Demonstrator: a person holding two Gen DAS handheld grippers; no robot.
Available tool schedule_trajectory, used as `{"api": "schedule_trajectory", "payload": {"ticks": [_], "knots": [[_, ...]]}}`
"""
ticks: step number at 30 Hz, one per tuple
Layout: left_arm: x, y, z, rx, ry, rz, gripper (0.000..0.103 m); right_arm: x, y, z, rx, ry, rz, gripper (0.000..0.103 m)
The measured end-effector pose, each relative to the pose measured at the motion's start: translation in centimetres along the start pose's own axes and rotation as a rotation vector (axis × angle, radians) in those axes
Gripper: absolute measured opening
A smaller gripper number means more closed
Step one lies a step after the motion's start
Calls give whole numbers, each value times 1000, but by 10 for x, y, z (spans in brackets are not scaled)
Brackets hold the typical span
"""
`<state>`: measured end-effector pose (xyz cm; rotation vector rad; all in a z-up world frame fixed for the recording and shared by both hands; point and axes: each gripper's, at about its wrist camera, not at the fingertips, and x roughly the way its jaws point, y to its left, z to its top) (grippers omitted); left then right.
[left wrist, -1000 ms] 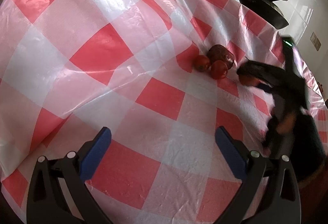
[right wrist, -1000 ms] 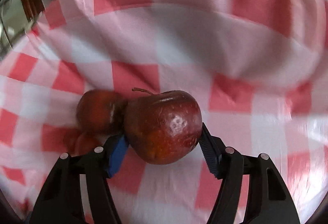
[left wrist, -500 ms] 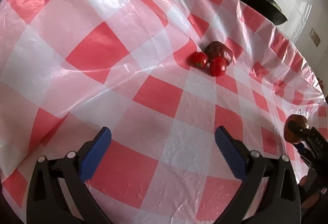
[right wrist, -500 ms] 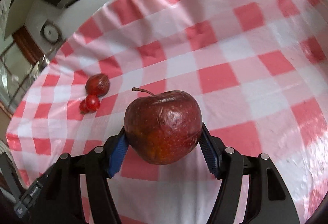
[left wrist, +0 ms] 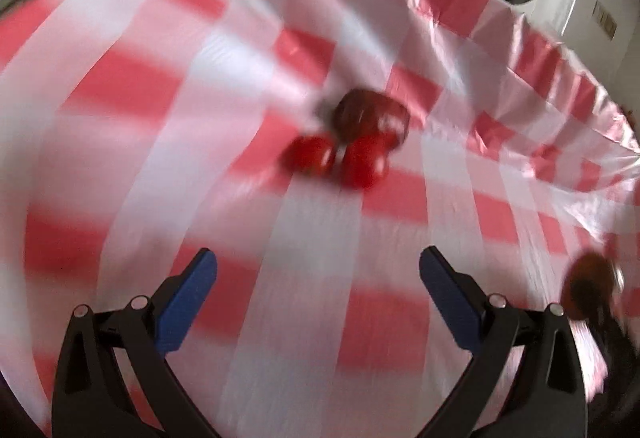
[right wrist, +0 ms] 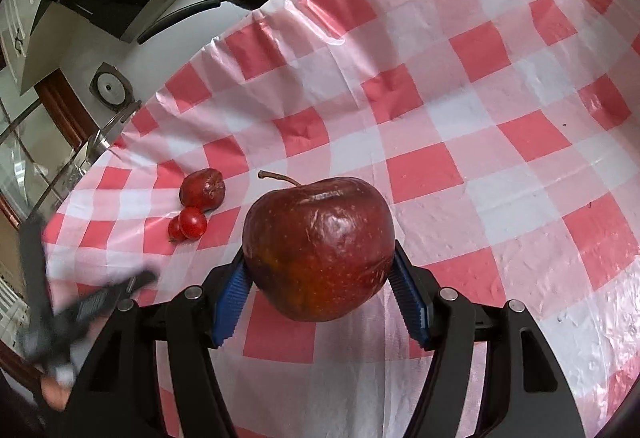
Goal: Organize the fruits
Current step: 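Grasp a second red apple with the left gripper while the right gripper holds its apple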
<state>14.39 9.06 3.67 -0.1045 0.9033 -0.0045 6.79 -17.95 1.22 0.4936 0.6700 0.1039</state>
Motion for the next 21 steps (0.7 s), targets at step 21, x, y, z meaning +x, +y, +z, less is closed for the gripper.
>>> {"api": "schedule_trajectory", "payload": {"ticks": [21], "knots": [[76, -68, 69, 193, -22, 136, 62, 3, 2, 0, -5, 8, 4, 64]]}}
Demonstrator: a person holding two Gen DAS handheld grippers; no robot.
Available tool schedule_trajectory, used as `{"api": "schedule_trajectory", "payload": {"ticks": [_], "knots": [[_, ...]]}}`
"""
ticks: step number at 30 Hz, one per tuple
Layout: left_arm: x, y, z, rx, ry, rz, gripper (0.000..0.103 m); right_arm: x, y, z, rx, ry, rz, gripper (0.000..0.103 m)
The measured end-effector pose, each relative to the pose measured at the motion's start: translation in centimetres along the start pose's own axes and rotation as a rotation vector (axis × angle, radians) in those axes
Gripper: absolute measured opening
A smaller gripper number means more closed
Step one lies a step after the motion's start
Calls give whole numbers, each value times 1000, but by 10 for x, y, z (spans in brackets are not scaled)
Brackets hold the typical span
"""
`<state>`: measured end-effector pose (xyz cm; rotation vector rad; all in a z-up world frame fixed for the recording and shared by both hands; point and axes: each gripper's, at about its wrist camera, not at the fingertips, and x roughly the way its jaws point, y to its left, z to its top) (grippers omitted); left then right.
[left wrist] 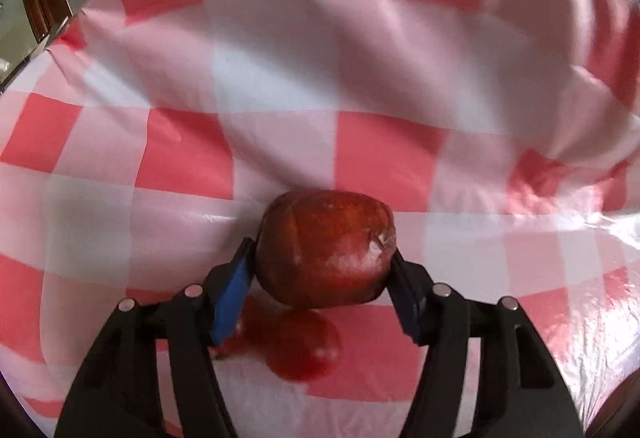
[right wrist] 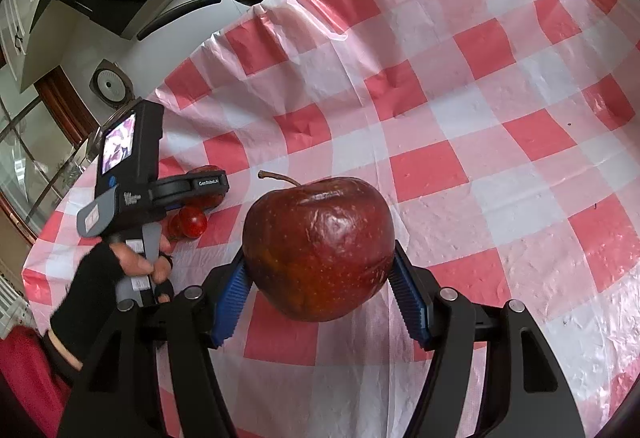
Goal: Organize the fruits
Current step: 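Grasp a second red apple with the left gripper while the right gripper holds its apple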
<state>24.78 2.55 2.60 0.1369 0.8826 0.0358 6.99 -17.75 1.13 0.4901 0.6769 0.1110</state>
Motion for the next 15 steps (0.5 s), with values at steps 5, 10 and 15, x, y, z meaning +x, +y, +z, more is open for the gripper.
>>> {"api": "schedule_trajectory", "payload": {"ticks": [5, 10, 15], "knots": [[-49, -5, -22, -21, -99, -89, 62, -1, -3, 1, 18, -16, -2, 64], [-105, -6, -69, 12, -155, -122, 62, -2, -5, 0, 27, -23, -5, 64], [-146, 1, -126, -27, -131, -110, 62, -3, -5, -1, 26, -22, -6, 64]]}}
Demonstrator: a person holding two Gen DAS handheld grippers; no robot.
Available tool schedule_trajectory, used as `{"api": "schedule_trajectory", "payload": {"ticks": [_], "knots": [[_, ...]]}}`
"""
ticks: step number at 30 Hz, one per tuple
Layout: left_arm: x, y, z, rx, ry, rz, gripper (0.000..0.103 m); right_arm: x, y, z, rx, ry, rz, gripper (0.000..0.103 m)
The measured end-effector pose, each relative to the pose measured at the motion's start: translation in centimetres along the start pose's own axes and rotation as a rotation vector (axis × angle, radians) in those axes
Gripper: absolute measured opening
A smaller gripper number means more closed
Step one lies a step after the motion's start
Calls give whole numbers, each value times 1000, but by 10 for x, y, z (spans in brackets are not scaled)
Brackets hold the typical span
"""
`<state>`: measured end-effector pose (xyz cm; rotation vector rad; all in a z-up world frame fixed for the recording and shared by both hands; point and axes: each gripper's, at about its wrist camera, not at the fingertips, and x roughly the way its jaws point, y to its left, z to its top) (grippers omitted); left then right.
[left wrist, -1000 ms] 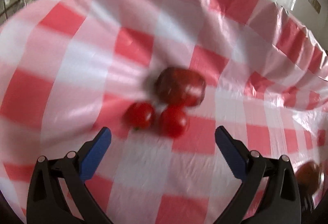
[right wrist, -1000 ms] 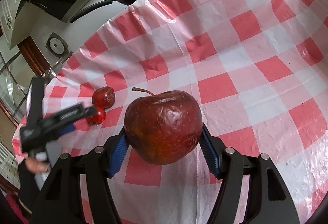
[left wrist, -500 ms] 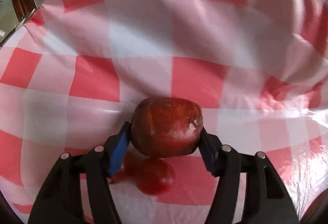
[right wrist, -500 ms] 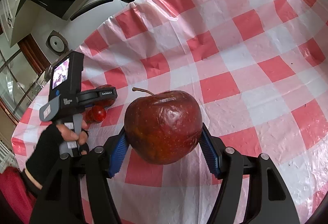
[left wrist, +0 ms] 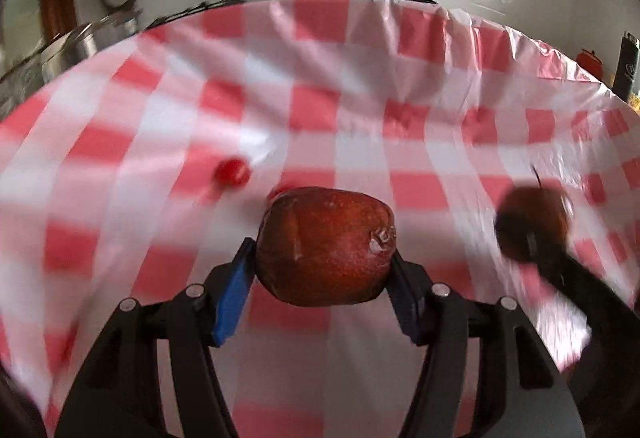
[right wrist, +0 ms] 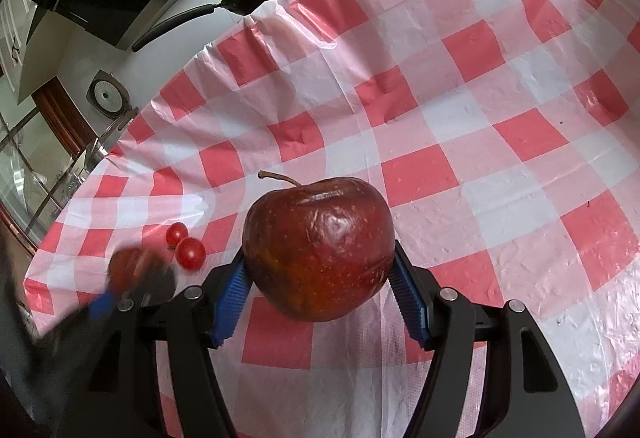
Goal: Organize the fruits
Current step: 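Grasp a second red apple with the left gripper while the right gripper holds its apple, then carry both red apples with both grippers over the white box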
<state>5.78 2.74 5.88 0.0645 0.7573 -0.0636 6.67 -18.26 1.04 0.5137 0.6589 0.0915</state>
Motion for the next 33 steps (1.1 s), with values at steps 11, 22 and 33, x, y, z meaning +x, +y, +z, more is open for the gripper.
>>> {"api": "schedule_trajectory", "payload": {"ticks": [11, 22, 33], "knots": [[-55, 26, -86, -124, 83, 74, 62, -1, -1, 0, 2, 0, 0, 64], [-103, 47, -128, -157, 81, 104, 62, -3, 5, -8, -33, 97, 69, 64], [-135, 71, -171, -179, 83, 123, 62, -57, 29, -75, -50, 185, 148, 64]]}}
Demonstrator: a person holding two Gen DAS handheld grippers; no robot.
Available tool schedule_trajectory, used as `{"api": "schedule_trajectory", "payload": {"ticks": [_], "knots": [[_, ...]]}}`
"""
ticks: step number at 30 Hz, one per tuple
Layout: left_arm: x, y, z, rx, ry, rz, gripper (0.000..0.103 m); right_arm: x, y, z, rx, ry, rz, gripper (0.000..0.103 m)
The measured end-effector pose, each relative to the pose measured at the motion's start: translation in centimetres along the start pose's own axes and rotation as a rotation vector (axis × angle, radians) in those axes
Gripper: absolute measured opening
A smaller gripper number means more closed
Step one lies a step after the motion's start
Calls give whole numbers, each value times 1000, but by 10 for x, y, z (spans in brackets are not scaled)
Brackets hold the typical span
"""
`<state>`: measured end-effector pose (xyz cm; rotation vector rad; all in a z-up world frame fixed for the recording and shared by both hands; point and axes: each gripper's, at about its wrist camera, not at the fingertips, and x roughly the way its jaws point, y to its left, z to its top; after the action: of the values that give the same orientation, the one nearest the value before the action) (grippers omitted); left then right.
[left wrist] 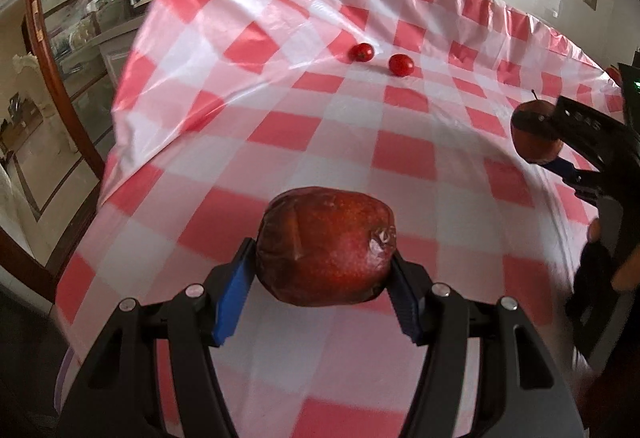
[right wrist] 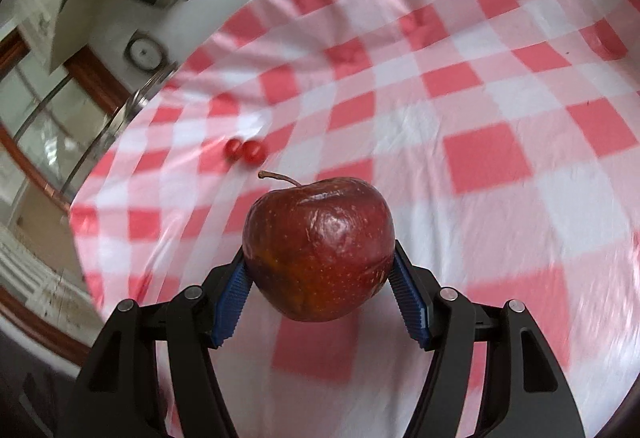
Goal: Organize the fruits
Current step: 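Carry both red apples with both grippers over the white box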
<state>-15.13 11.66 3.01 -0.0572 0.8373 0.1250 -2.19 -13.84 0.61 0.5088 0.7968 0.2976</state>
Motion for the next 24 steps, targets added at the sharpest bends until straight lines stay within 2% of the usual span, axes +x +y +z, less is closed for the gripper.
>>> {"api": "schedule_trajectory", "payload": {"ticks": [12, 24], "knots": [[-34, 56, -38, -53, -28, 45, 62, -31, 90, -94, -280, 100, 96, 64], [-70, 129, -78, -178, -52, 114, 62, -45, 175, -174, -572, 209, 203, 64]]}}
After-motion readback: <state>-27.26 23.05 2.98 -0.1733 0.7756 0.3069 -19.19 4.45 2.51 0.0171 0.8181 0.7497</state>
